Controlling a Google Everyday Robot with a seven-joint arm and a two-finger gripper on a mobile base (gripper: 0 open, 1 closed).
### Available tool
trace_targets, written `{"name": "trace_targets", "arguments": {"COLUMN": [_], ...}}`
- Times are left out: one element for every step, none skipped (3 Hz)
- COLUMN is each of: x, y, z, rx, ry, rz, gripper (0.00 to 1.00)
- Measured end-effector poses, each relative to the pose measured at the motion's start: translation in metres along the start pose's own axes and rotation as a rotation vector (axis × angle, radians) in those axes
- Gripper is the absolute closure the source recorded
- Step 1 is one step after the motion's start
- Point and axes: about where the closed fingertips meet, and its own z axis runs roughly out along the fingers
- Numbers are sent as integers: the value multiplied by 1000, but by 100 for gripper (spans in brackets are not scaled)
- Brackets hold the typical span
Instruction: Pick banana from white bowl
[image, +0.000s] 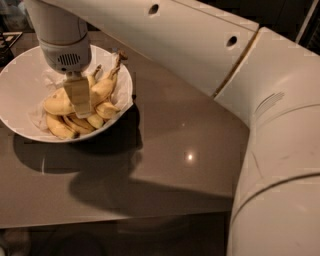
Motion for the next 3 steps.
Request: {"name": "trace_targets", "arguments": {"x": [-1, -1, 0], "y": [-5, -7, -6], "z": [12, 25, 33], "rx": [-20, -46, -52], "ry": [0, 0, 16], "rz": [-4, 0, -14], "gripper": [37, 37, 55]}}
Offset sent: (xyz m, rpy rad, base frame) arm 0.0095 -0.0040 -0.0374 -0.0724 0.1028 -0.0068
